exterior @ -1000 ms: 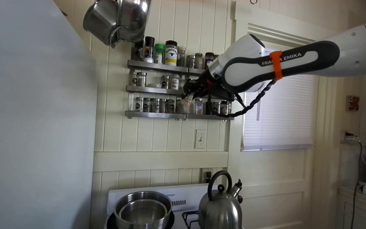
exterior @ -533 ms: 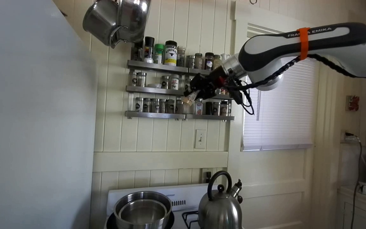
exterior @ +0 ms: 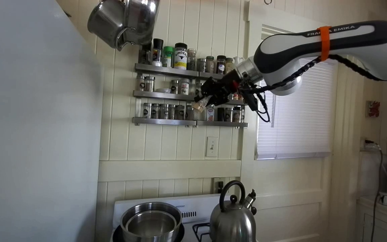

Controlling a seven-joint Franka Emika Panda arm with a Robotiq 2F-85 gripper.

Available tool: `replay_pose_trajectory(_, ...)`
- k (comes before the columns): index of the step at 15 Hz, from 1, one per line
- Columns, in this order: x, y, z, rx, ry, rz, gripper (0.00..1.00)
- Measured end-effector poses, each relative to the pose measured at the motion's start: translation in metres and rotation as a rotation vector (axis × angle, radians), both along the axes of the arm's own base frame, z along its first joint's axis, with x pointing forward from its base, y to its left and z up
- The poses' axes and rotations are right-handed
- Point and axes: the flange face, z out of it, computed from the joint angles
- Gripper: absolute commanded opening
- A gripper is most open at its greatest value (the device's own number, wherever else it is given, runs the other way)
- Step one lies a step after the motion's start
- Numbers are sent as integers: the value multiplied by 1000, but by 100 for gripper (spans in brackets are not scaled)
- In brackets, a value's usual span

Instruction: Pick up the spice bottle on the middle shelf and put it on the stove

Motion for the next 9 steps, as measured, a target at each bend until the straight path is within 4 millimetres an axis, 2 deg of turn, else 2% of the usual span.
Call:
replay_pose_trajectory(1,-2,7,-5,-12,12,11,22)
replay_pose_trajectory(3,-10,28,-29,-45,66,47,22)
replay_pose_trajectory(6,-24,56,-84,-102,170,98,22)
replay_pose_trajectory(9,-33,63,-131,-147,242,122,22)
